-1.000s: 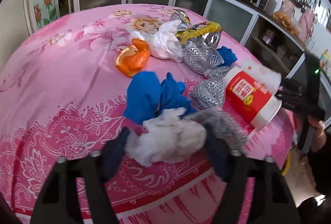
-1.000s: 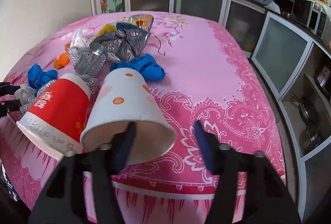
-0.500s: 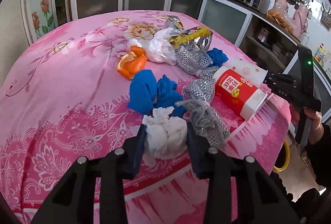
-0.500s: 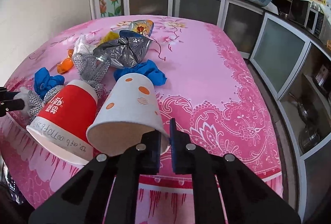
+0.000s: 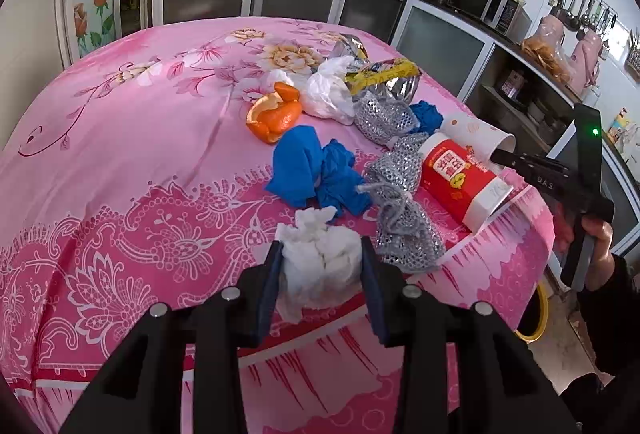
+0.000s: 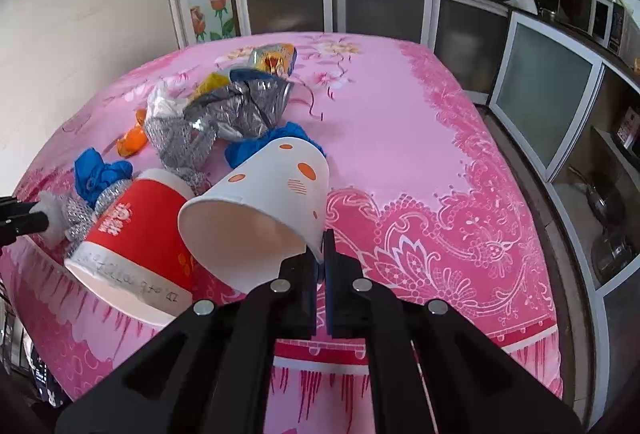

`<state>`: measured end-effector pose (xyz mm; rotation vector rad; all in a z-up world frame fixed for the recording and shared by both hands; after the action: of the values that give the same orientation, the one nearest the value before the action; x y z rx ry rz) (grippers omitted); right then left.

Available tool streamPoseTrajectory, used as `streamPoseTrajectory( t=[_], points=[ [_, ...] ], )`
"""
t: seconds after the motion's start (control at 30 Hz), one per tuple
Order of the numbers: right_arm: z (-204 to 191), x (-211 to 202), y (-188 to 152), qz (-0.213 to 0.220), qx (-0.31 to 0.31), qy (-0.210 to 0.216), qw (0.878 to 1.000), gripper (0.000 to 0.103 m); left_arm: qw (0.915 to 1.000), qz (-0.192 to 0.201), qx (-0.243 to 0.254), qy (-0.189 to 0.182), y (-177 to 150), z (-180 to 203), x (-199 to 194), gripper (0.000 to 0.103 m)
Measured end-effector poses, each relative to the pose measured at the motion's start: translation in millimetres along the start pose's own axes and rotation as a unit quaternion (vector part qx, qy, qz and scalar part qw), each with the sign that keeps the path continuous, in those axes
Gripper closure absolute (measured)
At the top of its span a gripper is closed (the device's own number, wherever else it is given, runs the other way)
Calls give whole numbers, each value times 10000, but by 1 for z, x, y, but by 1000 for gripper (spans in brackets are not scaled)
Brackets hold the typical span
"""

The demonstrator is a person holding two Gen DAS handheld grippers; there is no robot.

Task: Collect trash
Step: 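Carry the tissue and dotted cup over the yellow bin and release both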

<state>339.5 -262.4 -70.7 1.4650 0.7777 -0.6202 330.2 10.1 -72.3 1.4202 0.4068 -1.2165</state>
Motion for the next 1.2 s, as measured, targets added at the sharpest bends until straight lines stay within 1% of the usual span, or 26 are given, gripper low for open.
streamPoseTrajectory(
  t=[0.2, 0.4, 0.47, 0.6, 0.7, 0.8, 0.9, 0.97, 1.0, 1.1, 1.2],
  points=[
    [2, -12, 2, 184, 48, 24, 9998, 101, 9999, 97, -70, -34, 3, -2, -9, 68],
    [4, -36, 2, 388, 123, 126, 9991, 101, 9996, 252, -72, -80, 6, 1, -23, 68],
    [10, -50, -2, 467, 199, 132, 9986, 101, 9995, 305, -24, -122, 6, 9, -30, 68],
    [24, -76, -15, 603, 357, 38, 9975, 101, 9987, 389, 250, -194, 8, 37, -42, 68],
    [45, -102, -31, 707, 570, -116, 9958, 101, 9969, 437, 578, -303, 13, 71, -48, 68],
    [70, -130, -50, 804, 806, -331, 9929, 101, 9939, 471, 855, -504, 17, 104, -49, 68],
    [100, -156, -76, 853, 1050, -621, 9889, 101, 9887, 453, 1199, -774, 21, 149, -45, 68],
    [118, -172, -95, 852, 1209, -828, 9855, 101, 9823, 400, 1504, -1042, 23, 189, -37, 68],
    [128, -180, -105, 860, 1299, -935, 9834, 101, 9801, 376, 1600, -1110, 22, 201, -34, 68],
    [164, -206, -142, 843, 1629, -1300, 9744, 101, 9679, 248, 2045, -1438, 19, 258, -19, 68],
    [197, -225, -176, 799, 1957, -1604, 9642, 101, 9522, 58, 2439, -1841, 14, 320, 2, 68]
  ],
)
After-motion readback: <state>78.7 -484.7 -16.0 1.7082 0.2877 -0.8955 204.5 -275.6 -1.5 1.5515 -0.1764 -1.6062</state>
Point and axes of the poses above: each gripper's, at about its wrist camera, not at the fingertips, and x roughly the way its jaws point, z to its right, y to its top, the point moved 9 cm from there along x, roughly the way its jaws point, and after that the axes turned 9 degrees about -z, right-handed, at the moved point
